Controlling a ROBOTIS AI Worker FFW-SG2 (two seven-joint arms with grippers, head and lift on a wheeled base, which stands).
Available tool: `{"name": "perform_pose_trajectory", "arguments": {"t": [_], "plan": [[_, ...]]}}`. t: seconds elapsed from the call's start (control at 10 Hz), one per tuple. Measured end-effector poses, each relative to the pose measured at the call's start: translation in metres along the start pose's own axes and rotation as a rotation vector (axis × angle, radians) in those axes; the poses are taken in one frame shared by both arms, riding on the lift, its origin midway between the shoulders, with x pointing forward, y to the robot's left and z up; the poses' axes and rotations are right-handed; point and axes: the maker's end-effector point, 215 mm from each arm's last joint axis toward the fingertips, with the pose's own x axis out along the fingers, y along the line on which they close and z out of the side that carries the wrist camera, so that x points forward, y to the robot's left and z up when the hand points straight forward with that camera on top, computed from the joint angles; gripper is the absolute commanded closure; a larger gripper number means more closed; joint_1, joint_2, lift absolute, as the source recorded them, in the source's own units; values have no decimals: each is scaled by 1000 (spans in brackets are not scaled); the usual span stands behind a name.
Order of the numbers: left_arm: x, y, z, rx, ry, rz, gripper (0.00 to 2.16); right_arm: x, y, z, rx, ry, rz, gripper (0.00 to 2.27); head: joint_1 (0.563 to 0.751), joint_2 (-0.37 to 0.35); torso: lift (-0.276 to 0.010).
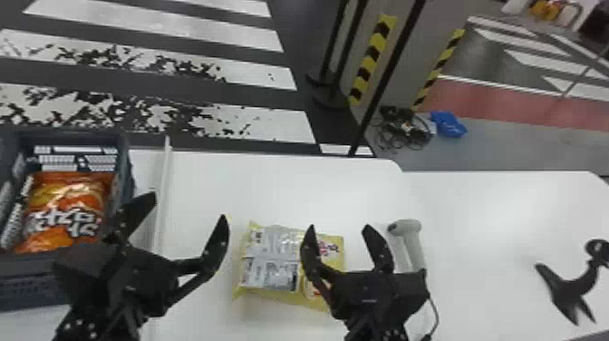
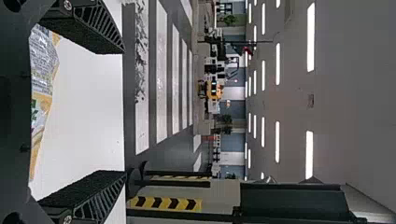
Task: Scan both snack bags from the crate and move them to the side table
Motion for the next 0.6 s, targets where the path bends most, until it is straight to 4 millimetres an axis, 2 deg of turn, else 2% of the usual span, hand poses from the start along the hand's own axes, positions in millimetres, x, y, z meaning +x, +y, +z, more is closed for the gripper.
{"name": "perform_pose_trajectory", "arguments": {"t": [0.1, 0.3, 0.5, 0.6], "plan": [[-11, 32, 5, 17, -3, 57, 33, 2, 6, -2, 3, 2, 9, 66, 695, -225, -99], [-35, 92, 3, 15, 4, 157, 33, 5, 27, -8, 7, 18, 43, 66, 695, -102, -99], [-62, 141, 4, 10, -6, 238, 33, 7, 55, -11, 6, 29, 89, 66, 695, 17, -99], [-76, 160, 7, 4, -16, 272, 33, 7, 67, -11, 8, 31, 109, 66, 695, 46, -99]]}}
